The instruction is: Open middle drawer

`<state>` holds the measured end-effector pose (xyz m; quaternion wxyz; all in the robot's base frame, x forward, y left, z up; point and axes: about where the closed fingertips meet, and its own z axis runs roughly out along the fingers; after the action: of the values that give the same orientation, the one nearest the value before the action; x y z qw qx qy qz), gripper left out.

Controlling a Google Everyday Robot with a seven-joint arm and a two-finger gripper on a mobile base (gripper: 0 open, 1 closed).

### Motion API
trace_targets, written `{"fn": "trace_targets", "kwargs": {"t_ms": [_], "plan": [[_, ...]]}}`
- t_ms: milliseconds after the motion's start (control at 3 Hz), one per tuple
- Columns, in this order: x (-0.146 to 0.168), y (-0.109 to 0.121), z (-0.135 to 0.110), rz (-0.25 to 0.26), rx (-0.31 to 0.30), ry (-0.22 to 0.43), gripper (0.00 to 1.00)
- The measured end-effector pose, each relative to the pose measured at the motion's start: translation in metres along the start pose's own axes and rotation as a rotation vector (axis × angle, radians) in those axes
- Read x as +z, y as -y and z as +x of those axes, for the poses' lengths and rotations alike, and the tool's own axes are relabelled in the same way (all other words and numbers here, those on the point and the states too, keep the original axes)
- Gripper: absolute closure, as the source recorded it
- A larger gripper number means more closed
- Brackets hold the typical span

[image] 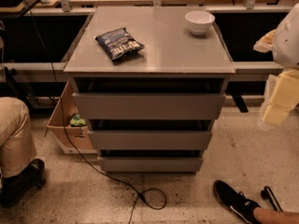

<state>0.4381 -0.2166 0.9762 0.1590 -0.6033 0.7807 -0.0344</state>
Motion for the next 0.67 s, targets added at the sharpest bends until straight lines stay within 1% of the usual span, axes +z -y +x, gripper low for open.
{"fn": "trace_targets", "kwargs": {"t_ms": [333, 667], "plan": [[0.000, 0.000, 0.000, 0.000, 0.000, 0.000, 0.00], [0.032, -0.008, 0.003, -0.024, 0.012, 0.033, 0.00]]}}
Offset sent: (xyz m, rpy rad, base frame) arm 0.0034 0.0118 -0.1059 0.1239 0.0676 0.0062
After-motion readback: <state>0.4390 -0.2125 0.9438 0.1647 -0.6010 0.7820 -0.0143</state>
